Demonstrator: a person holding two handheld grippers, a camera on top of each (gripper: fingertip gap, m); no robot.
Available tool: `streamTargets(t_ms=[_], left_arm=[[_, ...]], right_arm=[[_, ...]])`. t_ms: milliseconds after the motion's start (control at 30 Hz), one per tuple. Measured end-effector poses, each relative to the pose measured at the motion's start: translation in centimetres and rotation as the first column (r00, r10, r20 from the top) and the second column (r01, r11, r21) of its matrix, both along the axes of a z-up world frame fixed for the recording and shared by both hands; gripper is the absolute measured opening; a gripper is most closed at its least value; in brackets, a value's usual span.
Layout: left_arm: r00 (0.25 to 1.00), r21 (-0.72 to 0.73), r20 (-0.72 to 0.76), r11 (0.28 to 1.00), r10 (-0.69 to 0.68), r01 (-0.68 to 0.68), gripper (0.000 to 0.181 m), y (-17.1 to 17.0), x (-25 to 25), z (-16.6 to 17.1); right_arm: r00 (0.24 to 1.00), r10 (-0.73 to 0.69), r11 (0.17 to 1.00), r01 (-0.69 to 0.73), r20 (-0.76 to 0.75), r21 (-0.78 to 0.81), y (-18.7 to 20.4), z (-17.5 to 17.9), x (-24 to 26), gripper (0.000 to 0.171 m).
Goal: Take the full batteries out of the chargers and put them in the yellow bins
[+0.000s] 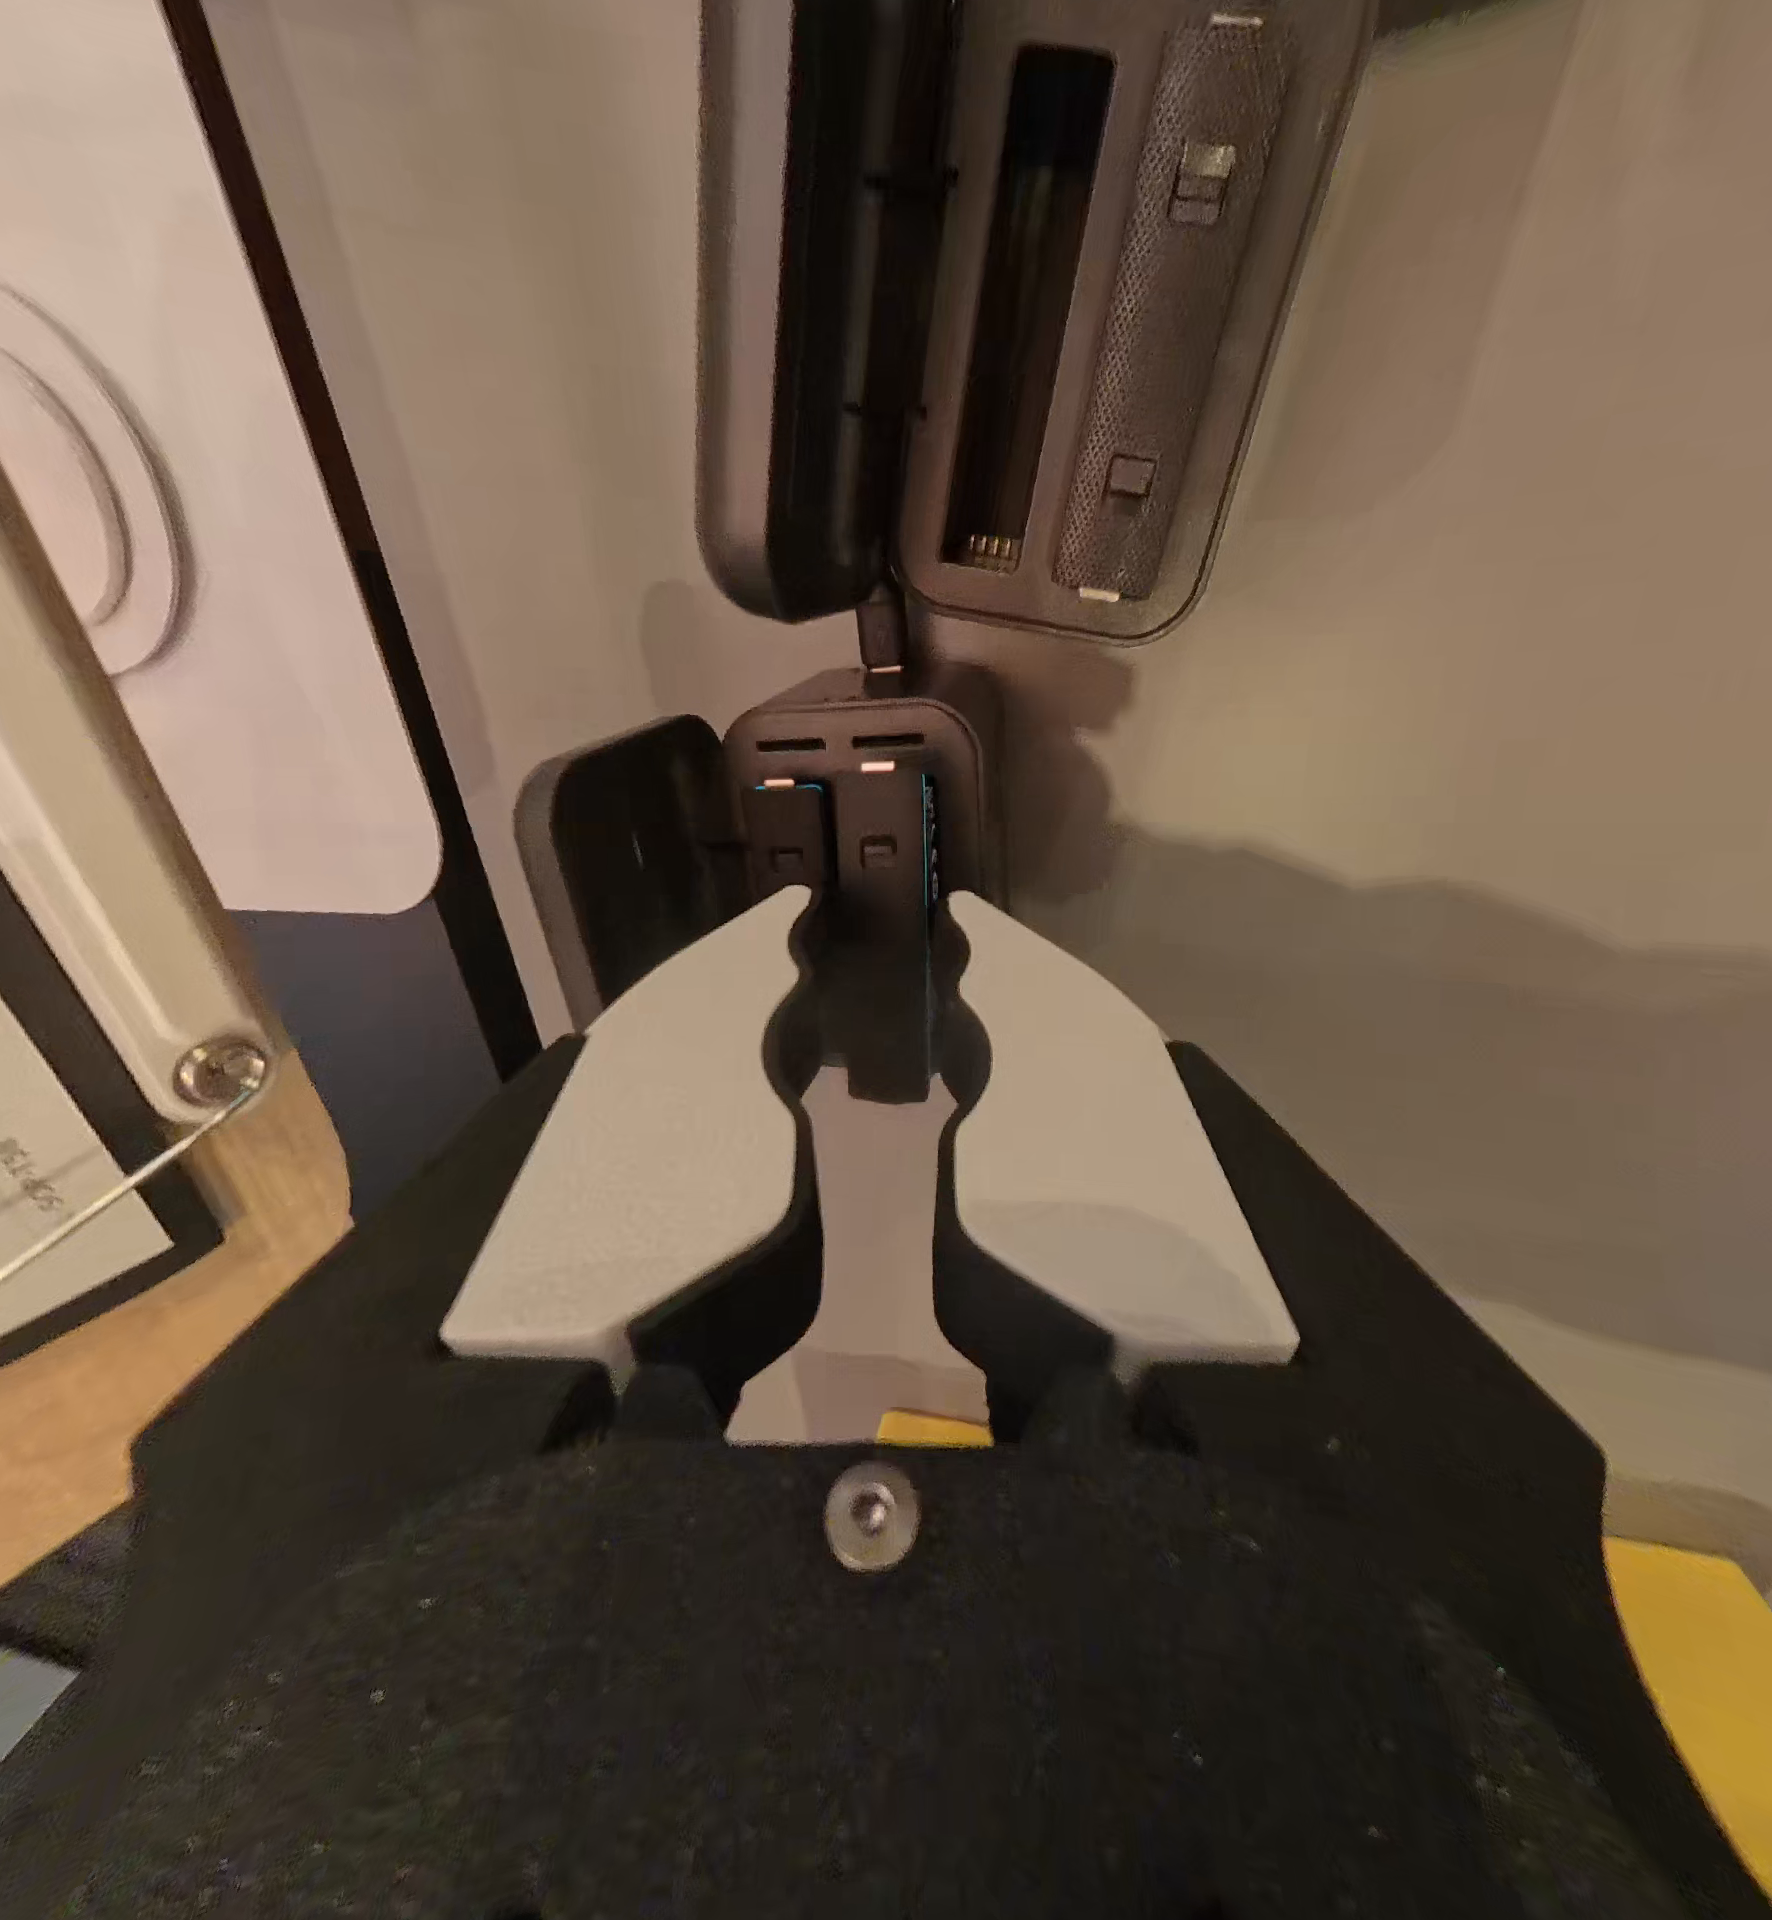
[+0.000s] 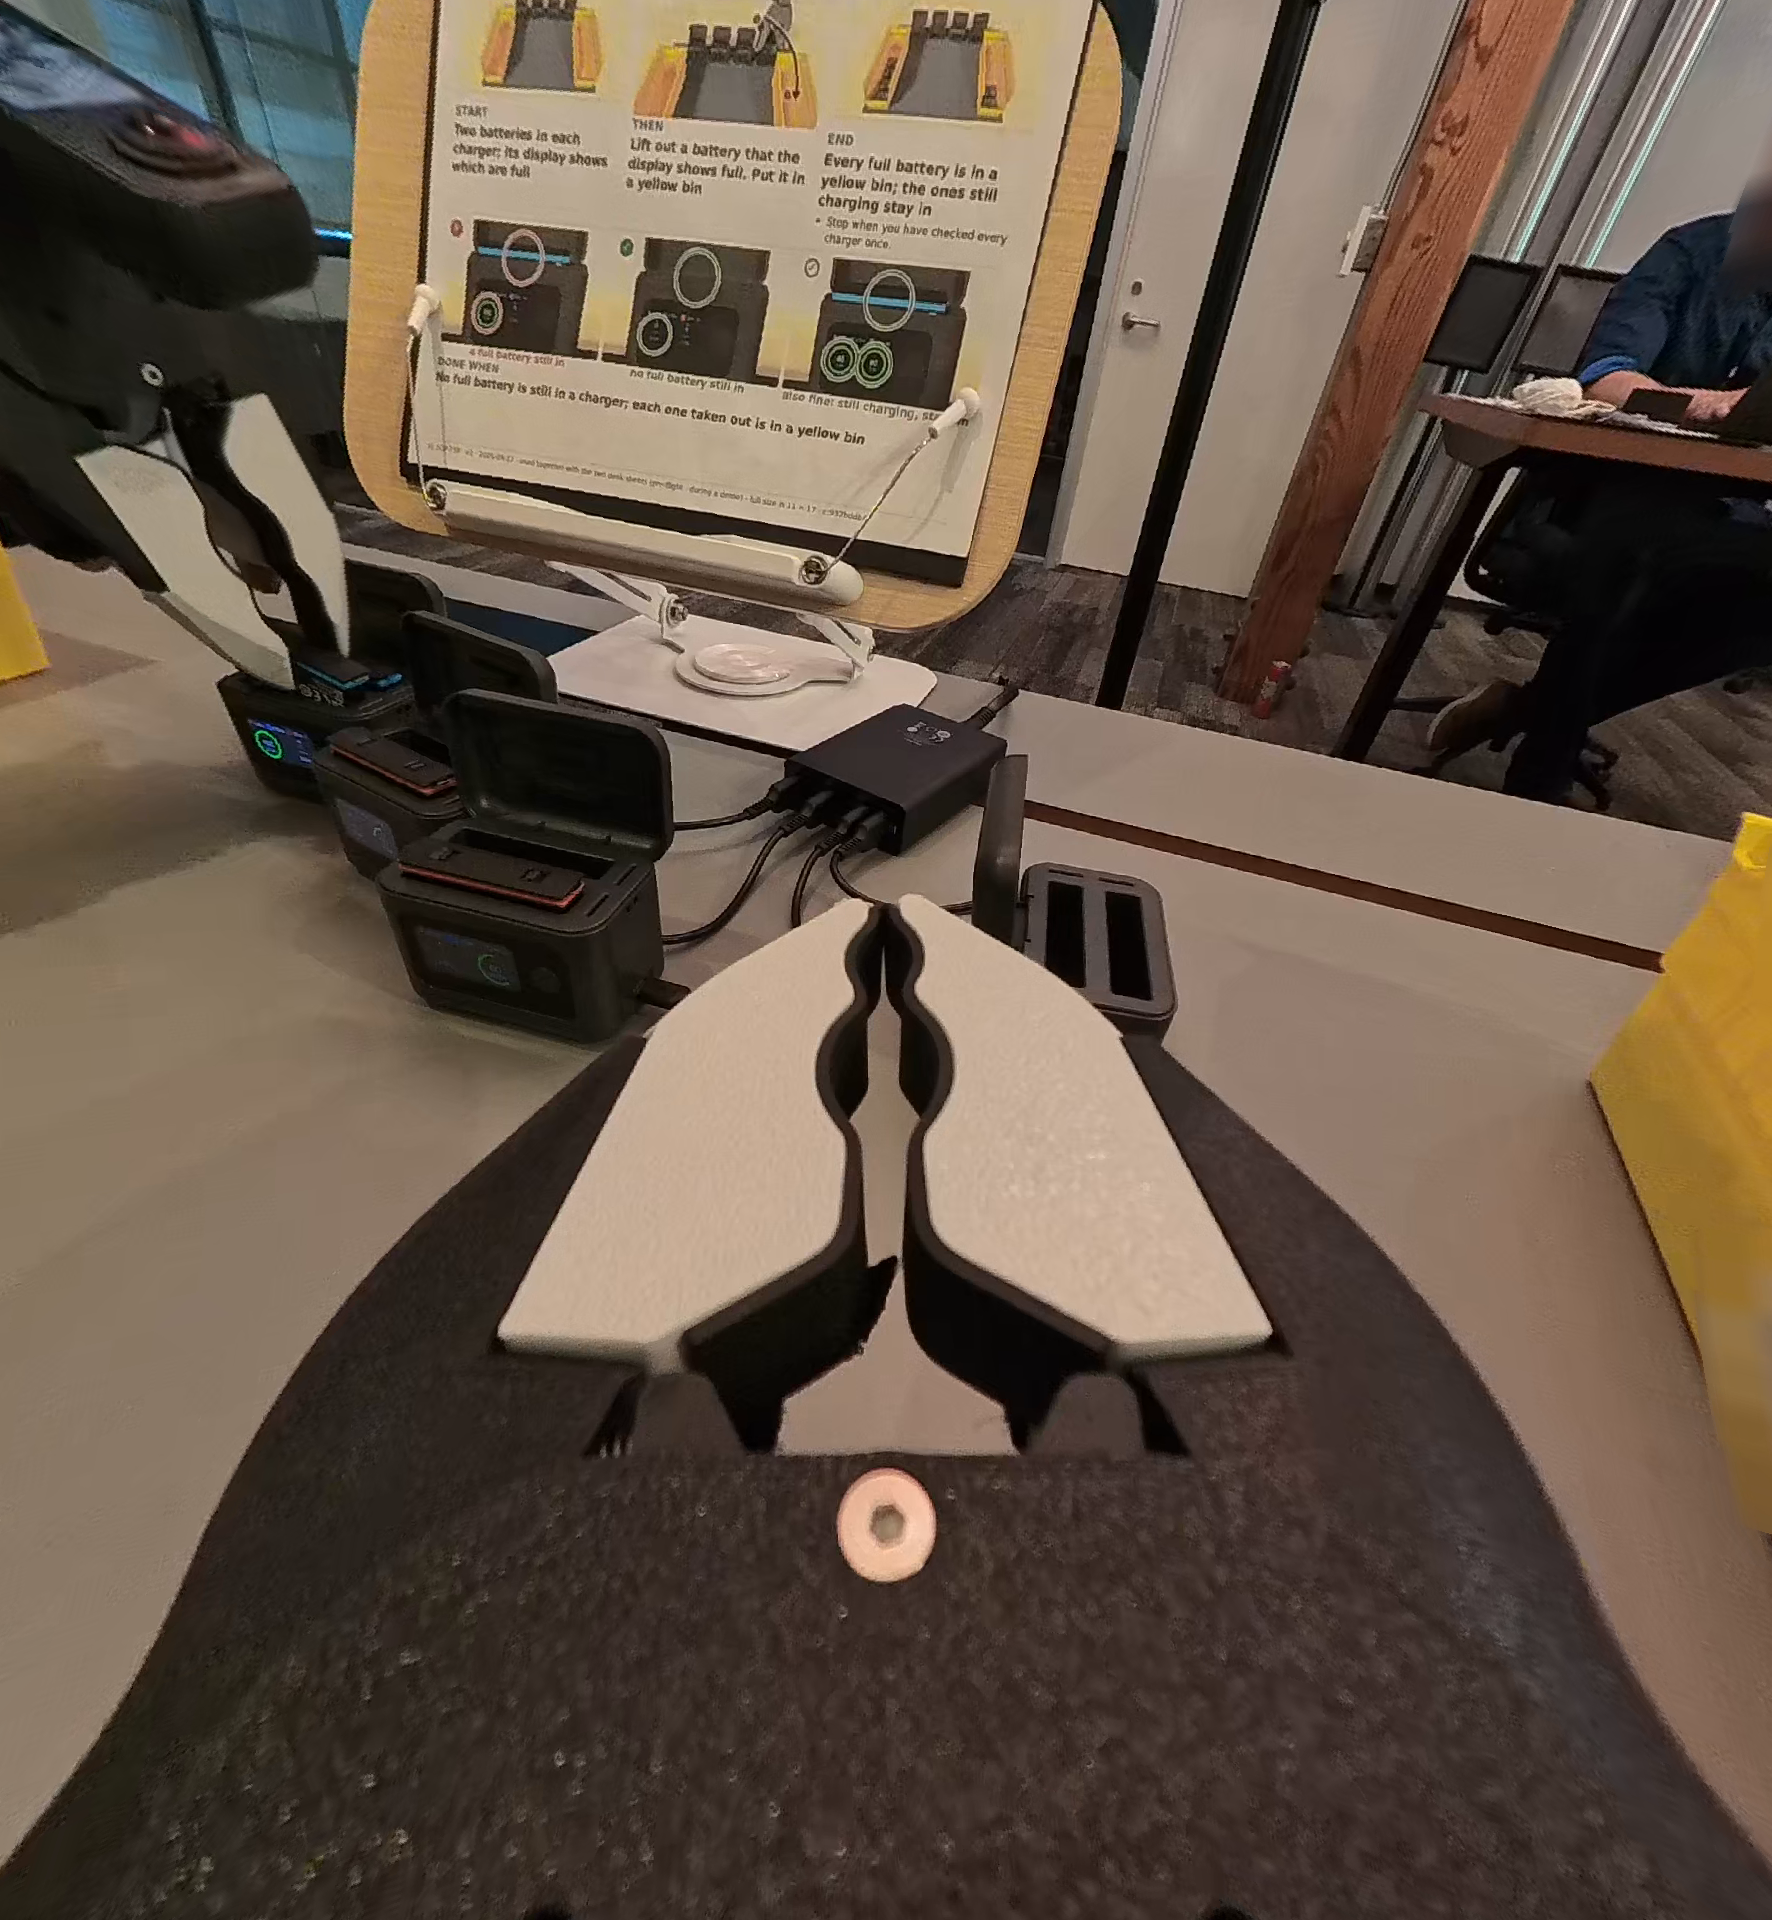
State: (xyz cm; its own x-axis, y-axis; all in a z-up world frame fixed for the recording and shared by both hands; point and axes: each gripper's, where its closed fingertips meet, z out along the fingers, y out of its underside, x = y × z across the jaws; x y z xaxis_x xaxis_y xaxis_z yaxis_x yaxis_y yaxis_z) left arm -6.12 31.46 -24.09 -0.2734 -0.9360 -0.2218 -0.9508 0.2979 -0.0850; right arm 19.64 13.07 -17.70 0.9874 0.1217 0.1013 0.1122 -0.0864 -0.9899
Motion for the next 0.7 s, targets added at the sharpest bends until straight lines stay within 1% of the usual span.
streamTargets(t_ms=[133,233,300,367,500,600,700], left_arm=[[0.996,0.015,-0.092,1.000,-0.019,0.021,0.018,-0.05,-0.03,-0.27],[0.995,0.002,-0.099,1.000,-0.018,0.018,0.016,-0.15,-0.02,-0.19],[0.999,-0.022,-0.043,1.000,-0.014,0.013,0.016,-0.19,0.05,-0.12],[0.999,-0.057,0.043,0.998,0.004,-0.001,0.016,-0.23,0.09,-0.03],[0.971,-0.137,0.233,0.990,0.058,-0.026,0.015,-0.28,0.20,0.52],[0.950,-0.175,0.302,0.984,0.084,-0.032,0.015,-0.29,0.01,0.64],[0.945,-0.180,0.316,0.983,0.083,-0.026,0.015,-0.36,-0.08,0.46]], right_arm=[[1.000,0.005,1.000,-0.005,-0.003,-0.001,-0.02,0.06,-0.05,0.000],[1.000,0.009,1.000,-0.009,-0.008,0.000,-0.05,0.15,-0.04,0.000],[1.000,0.009,1.000,-0.009,-0.011,0.003,-0.08,0.29,0.01,0.000],[1.000,0.008,1.000,-0.008,-0.015,0.005,-0.10,0.38,0.08,0.000],[1.000,0.012,1.000,-0.012,-0.019,0.001,-0.05,0.28,0.00,0.000],[1.000,0.015,1.000,-0.015,-0.017,-0.003,-0.02,0.14,-0.10,0.000],[1.000,0.014,1.000,-0.014,-0.016,-0.007,0.04,0.02,-0.09,0.000]])
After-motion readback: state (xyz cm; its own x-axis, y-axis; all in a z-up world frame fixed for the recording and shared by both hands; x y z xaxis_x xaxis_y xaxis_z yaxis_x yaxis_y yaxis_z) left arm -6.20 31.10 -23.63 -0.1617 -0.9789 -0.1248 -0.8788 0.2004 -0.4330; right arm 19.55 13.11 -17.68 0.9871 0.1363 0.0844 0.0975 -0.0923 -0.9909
